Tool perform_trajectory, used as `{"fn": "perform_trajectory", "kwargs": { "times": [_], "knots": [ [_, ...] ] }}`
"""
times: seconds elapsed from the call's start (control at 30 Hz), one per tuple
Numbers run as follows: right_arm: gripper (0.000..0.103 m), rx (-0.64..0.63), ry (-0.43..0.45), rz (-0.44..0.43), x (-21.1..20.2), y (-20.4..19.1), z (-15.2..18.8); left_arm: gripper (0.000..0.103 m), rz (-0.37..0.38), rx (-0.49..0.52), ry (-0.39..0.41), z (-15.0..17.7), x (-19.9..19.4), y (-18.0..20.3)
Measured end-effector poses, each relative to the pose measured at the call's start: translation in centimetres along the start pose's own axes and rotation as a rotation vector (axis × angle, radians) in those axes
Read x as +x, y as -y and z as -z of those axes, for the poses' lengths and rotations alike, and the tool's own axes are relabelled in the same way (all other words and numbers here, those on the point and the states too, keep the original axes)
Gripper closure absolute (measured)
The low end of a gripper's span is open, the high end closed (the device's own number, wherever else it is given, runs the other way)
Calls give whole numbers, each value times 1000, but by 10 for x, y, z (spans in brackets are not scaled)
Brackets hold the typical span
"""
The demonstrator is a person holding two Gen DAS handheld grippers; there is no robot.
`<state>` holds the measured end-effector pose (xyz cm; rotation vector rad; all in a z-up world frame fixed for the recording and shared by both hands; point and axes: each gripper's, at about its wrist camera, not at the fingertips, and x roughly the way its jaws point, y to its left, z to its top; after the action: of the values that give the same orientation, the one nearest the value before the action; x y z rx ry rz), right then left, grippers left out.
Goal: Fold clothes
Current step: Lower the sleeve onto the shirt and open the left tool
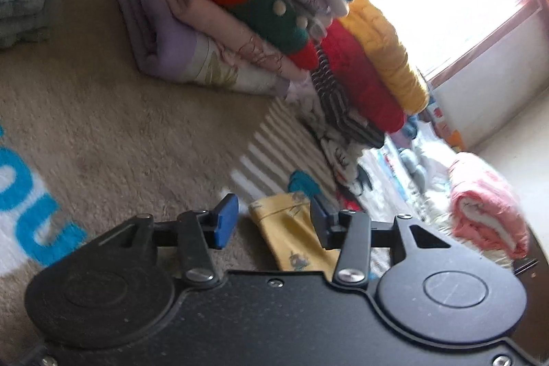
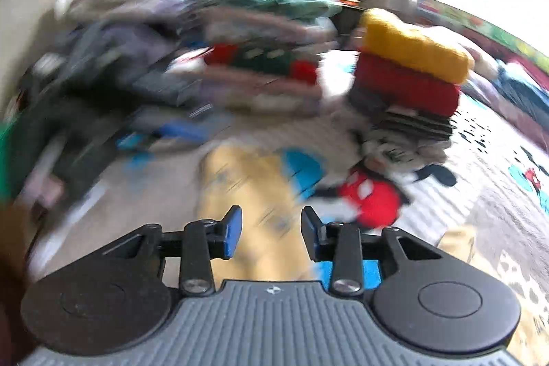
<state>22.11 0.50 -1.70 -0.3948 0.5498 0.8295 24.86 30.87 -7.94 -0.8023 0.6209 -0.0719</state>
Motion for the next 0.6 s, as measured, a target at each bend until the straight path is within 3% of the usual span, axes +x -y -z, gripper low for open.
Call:
{"fn": "perform_trajectory", "kwargs": {
  "times": [0.2,0.3,0.4,0.6],
  "knots": [
    [64,-264,-93,137,12,-76,39,61,-48,46,-12,7,6,11],
    [68,-331,-85,213,22,-87,42,98,-86,75,-7,10,15,12],
    [96,-284,-115,166,30,-83,41,99,-88,90,25,11,16,12],
    [101,-141,-98,23,16,-78,36,99,-129,114,31,11,18,14]
  ]
}}
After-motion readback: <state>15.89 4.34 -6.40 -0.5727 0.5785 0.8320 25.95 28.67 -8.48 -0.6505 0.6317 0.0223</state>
